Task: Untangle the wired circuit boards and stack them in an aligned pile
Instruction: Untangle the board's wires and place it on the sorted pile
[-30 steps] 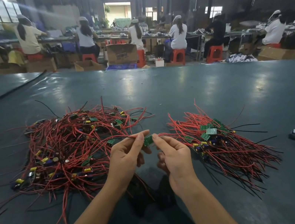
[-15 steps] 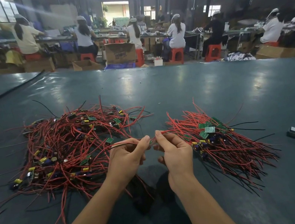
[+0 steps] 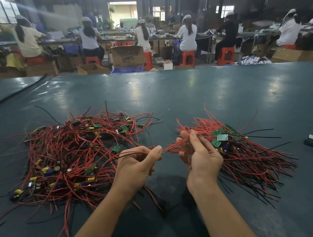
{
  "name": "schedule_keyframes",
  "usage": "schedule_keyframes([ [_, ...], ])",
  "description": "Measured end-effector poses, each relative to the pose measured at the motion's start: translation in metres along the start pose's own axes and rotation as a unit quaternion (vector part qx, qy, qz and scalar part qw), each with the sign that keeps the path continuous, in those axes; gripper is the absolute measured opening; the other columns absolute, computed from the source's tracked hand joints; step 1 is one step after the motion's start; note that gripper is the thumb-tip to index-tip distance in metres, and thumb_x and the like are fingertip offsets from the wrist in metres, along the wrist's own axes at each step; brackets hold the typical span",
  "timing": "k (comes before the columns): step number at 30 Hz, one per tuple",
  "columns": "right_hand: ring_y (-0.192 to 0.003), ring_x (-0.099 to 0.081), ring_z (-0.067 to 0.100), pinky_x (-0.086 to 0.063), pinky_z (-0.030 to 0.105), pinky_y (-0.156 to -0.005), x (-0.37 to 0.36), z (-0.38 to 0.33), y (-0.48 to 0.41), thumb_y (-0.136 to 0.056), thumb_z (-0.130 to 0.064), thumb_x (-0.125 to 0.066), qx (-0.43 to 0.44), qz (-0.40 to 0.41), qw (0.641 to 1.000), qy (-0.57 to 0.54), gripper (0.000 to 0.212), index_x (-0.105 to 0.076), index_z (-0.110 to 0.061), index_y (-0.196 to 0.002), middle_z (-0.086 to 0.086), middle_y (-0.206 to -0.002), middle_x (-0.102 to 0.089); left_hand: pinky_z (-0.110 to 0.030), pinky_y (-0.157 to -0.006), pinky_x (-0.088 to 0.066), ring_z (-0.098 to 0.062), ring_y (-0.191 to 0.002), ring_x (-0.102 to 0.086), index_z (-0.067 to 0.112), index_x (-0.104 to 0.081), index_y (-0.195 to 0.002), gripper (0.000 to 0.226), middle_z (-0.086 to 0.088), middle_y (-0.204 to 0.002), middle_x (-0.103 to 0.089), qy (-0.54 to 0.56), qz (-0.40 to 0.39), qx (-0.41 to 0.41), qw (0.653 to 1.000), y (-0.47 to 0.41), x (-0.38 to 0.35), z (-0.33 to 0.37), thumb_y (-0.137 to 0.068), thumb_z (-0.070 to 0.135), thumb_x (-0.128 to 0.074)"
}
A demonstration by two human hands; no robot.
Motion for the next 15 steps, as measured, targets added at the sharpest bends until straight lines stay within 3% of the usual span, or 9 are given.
schedule_keyframes([
  [6,-0.052,-0.066,0.01,-0.038,0.016,-0.039,0.0013,-0.0008,-0.0005,-0.095,-0.015,-0.064,-0.023,0.007,0.999,-0.024,0.013,-0.072,-0.016,-0.084,0.002,-0.069,-0.074,-0.018,-0.046,-0.042,-0.009,-0.044,-0.05,0.02,-0.072,-0.058,0.027,-0.025,-0.059,-0.058,0.001,-0.048,-0.019,0.999,-0.0004,-0.0002,0.004,-0.078,0.036,-0.077],
  [12,-0.04,-0.053,0.008,-0.029,0.016,-0.035,0.0035,-0.0024,-0.0025,-0.094,-0.011,-0.062,-0.025,0.026,0.999,-0.026,0.018,-0.072,-0.016,-0.081,-0.004,-0.05,-0.059,-0.018,-0.049,-0.042,-0.009,-0.045,-0.05,0.021,-0.073,-0.059,0.025,-0.002,-0.049,-0.057,-0.014,-0.074,-0.011,0.997,0.0031,-0.0012,0.0043,-0.079,0.038,-0.074],
  [15,-0.036,-0.049,0.008,-0.026,0.017,-0.035,0.0074,-0.0034,-0.0046,-0.095,-0.01,-0.061,-0.016,0.047,0.998,-0.037,0.018,-0.071,-0.015,-0.082,-0.005,-0.046,-0.054,-0.017,-0.05,-0.042,-0.009,-0.046,-0.05,0.016,-0.073,-0.062,0.027,0.0,-0.048,-0.056,-0.017,-0.091,-0.013,0.996,0.0064,-0.0049,0.007,-0.079,0.036,-0.075],
])
Point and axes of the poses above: each hand's wrist, its own y-axis away from the middle knuckle, its own x-axis out of the back of the hand, z = x × y, the point moved 5 cm from there along -y, towards the middle knuckle
